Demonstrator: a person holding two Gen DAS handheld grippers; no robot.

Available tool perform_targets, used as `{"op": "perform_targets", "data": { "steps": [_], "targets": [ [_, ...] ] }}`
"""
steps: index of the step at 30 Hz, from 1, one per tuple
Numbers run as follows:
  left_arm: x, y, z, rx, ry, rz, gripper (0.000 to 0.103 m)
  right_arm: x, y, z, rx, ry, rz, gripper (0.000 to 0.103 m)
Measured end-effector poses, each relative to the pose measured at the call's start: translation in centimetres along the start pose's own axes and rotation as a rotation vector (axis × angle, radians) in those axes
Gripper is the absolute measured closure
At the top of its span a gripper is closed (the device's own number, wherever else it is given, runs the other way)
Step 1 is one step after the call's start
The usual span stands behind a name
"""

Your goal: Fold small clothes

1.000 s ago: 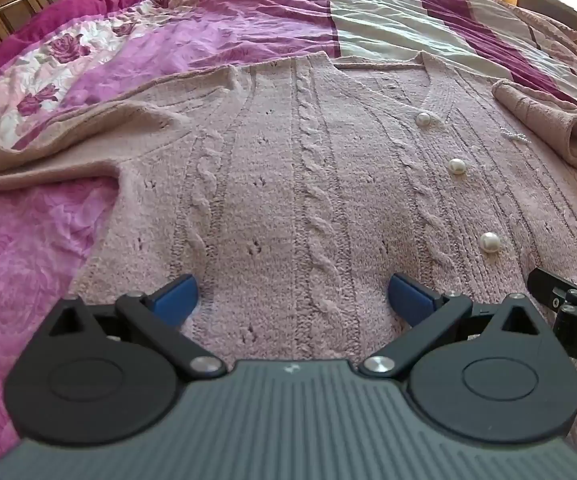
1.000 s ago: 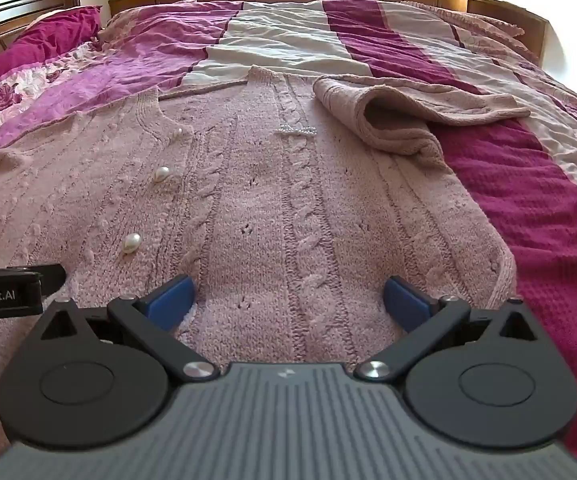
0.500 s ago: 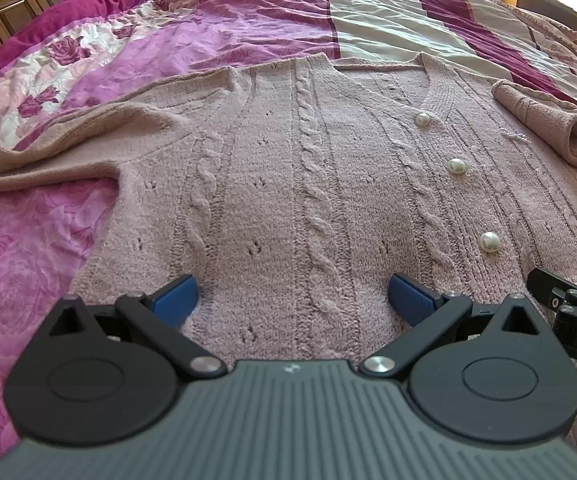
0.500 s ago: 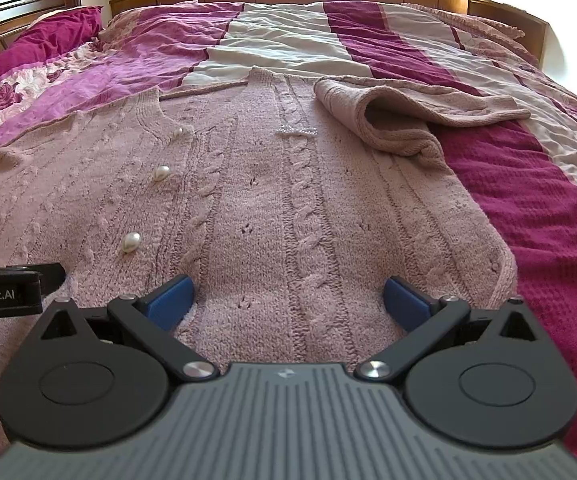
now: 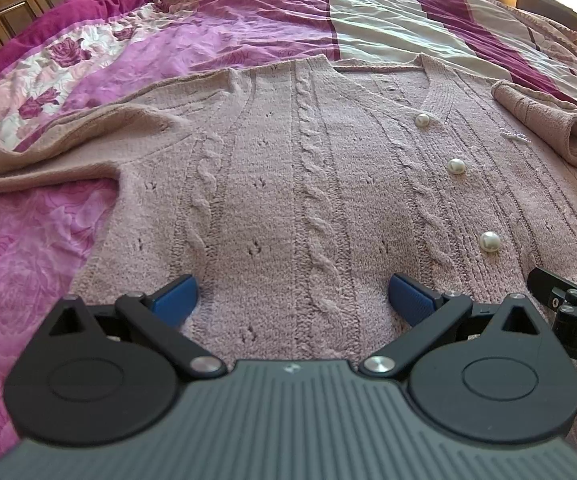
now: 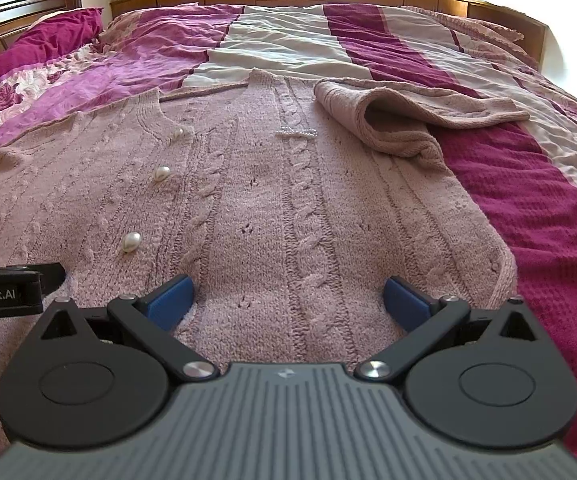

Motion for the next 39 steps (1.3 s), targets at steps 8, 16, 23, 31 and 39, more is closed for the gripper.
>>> {"op": "perform_targets", "data": {
  "steps": [8,16,23,31,39],
  "targets": [
    [0.0,0.0,0.0,0.0,0.0,0.0,0.0,0.1,0.1,-0.1,-0.001,0.002,-0.001,0.0],
    [0.0,0.0,0.1,0.0,0.002,0.0,0.0,0.1,0.0,-0.1,-0.001,0.003,0.0,0.0],
    [0.0,0.0,0.1,0.0,0.002,-0.001,0.0,0.1,0.0,-0.1,-0.002,0.004,0.001,0.0],
    [-0.1,0.1,0.0,0.001,-0.001,-0.003,0.0,0.2,0.2,-0.3,0.0,-0.007,-0.001,0.0],
    [0.2,0.0,-0.1,-0.002,-0.013,-0.006,0.0,0.8,0.2,-0.6,0.003,-0.035,-0.006,0.0]
  ]
}}
Point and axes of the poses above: each gripper's, at about its wrist camera, not at the fingertips, and x roughly the way its jaws point, y to its right, z to its underside, the point moved 10 cm from there along x, roughly the way its jaws point, and after that the axes turned 13 degrees about -x, right-handed, at the moved point
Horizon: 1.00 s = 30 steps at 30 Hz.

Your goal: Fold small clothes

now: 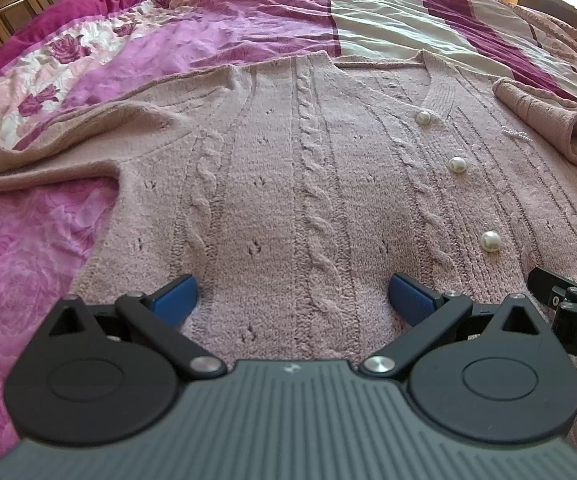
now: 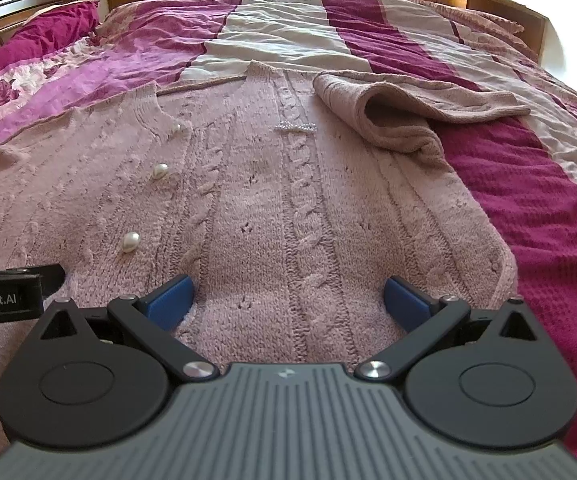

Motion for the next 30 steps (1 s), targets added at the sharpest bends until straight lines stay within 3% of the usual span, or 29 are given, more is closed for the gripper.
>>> {"op": "perform_targets", "data": {
  "steps": [18,30],
  "targets": [
    [0.5,0.1,-0.2,-0.001,-0.047,0.001,0.0,0.1,0.1,-0.1,-0.007,-0.008,-0.031,0.0],
    [-0.3,0.1,-0.8,-0.033,-0.061,0.019,0.0,-2.2,1.0,-0.5,0.013,0.043,-0.078,0.0]
  ]
}}
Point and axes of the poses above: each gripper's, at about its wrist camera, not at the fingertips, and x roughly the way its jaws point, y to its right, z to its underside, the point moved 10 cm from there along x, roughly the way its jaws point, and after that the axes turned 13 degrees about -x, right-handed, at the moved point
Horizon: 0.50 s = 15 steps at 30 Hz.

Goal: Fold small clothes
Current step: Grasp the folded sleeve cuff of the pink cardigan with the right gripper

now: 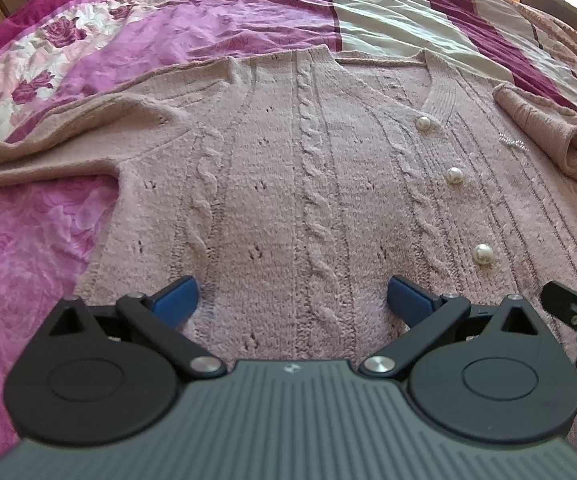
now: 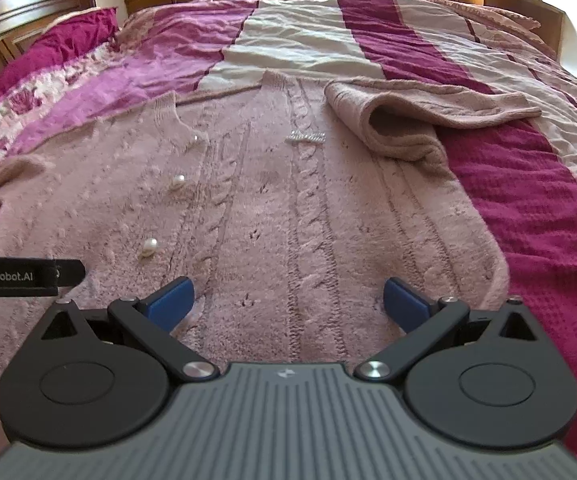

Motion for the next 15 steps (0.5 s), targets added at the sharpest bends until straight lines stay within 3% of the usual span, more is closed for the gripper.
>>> {"op": "perform_targets", "data": {
  "steps": [9,15],
  "targets": [
    [-0.7,0.6,-1.0,-0.019,0.024,0.04,0.0,-1.0,5.7,-0.7,0.088,0.051,0.106,0.0],
    [-0.7,1.6,-1.7,0.009,0.036,0.045,0.0,0.0,10.9,-2.6,0.209,0.096,0.086,0.0]
  ]
}}
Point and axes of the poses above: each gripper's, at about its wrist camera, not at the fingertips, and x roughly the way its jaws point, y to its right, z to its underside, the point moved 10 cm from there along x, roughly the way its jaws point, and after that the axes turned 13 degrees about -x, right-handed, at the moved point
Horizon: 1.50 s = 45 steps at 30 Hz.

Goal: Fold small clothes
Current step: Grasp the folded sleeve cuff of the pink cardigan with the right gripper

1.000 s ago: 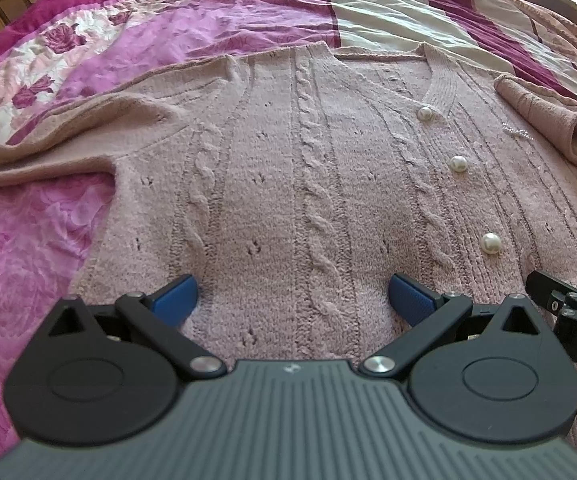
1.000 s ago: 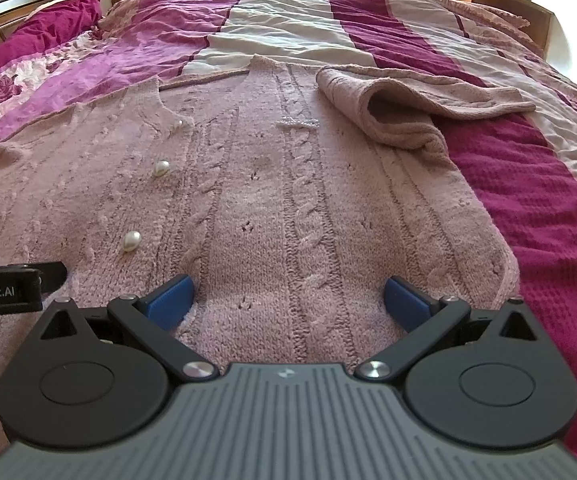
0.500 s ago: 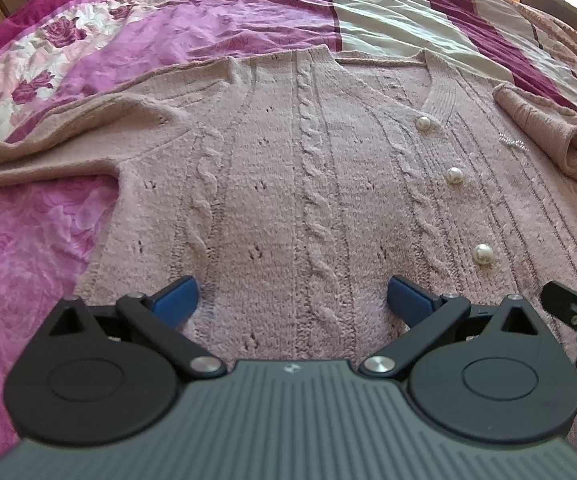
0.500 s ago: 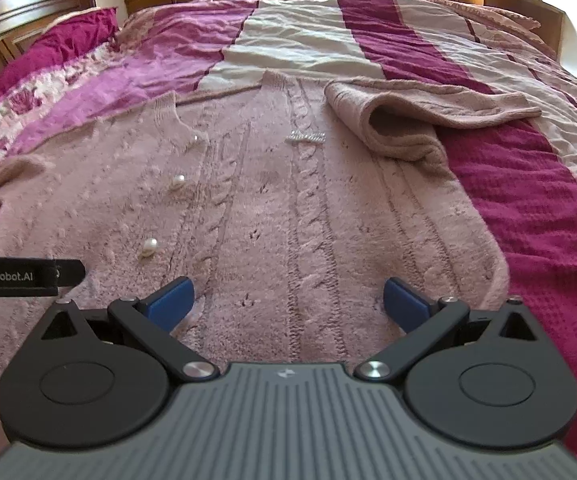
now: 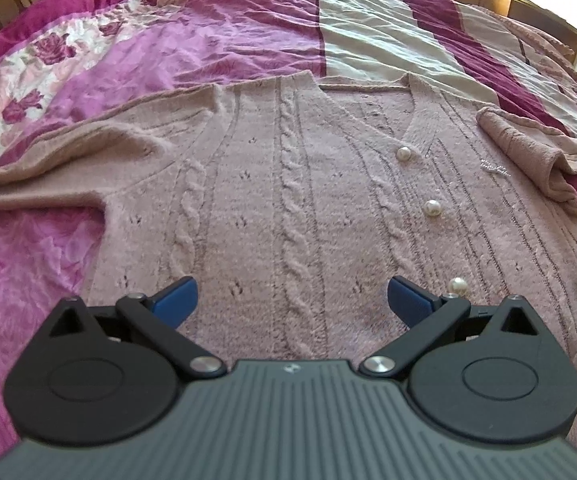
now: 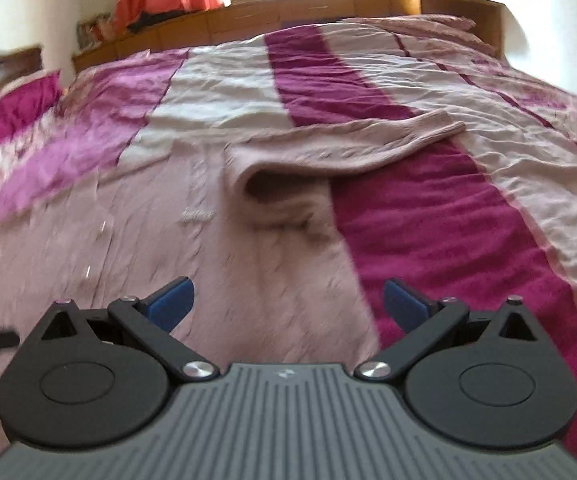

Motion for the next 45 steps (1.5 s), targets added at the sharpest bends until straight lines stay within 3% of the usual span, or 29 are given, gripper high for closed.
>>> {"op": "perform_targets", "data": {
  "steps": [9,28,34,35,37,39,41,45],
  "targets": [
    [0.9,0.0,0.2,0.011,-0.017,-0.016,0.0,5.7,6.4,-4.4,0.22,0.028,-0.028,0.0],
    [2.8,-0.3,1.0,0.045,-0.026,-0.055,0.0,15.1,9.0,-7.8,0.271,0.035,-0.014,0.0],
    [2.8,-0.3,1.1,0.053,-0.015,-0.051,0.0,16.6,9.8,-8.6,0.32,0.057,0.014,0.018],
    [2.8,-0.3,1.1,0.053,-0.014,-0.05,0.0,16.7,10.0,-8.7,0.33,0.06,0.019,0.025],
    [2.8,-0.3,1.1,0.054,-0.013,-0.049,0.0,17.0,10.4,-8.8,0.351,0.061,0.026,0.04],
    [2.8,-0.3,1.1,0.054,-0.013,-0.05,0.0,17.2,10.9,-8.7,0.375,0.055,0.025,0.072],
    [2.8,-0.3,1.1,0.055,-0.012,-0.05,0.0,17.1,11.4,-8.6,0.407,0.061,-0.002,0.091],
    [2.8,-0.3,1.1,0.055,-0.012,-0.05,0.0,15.4,11.8,-9.0,0.405,0.114,-0.025,0.097]
  ]
}}
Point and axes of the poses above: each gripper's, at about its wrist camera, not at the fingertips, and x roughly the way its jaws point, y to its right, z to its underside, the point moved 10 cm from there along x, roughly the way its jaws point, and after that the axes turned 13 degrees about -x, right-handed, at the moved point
